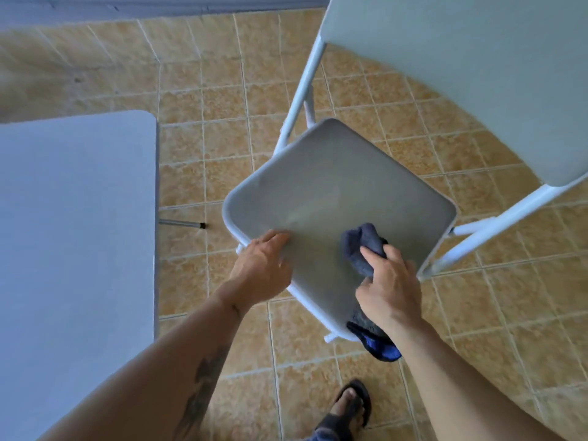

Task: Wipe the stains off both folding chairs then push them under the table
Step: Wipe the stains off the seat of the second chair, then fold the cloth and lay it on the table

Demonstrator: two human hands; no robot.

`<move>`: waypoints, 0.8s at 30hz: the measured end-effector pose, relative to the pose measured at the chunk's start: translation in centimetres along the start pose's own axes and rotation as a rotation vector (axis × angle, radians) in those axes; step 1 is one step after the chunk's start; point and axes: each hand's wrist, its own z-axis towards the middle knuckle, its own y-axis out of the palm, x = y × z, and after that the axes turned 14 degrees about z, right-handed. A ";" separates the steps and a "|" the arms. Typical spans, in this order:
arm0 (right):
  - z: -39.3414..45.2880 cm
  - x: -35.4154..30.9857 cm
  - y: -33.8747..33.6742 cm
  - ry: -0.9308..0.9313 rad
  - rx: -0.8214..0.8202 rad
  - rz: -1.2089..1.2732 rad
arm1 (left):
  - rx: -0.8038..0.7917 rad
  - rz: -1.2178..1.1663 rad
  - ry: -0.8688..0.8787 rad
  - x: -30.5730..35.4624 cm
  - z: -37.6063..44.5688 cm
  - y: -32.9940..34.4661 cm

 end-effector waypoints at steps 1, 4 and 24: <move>-1.1 -1.5 0.5 -0.050 0.004 0.023 | 0.023 -0.051 -0.013 -0.8 -1.3 -0.9; -4.7 -7.0 2.7 -0.078 -0.016 0.160 | 0.099 -0.152 -0.070 -4.5 -6.0 -3.7; -18.2 -35.2 17.4 -0.065 -0.301 0.338 | 0.012 -0.370 -0.458 -31.3 -19.9 -15.8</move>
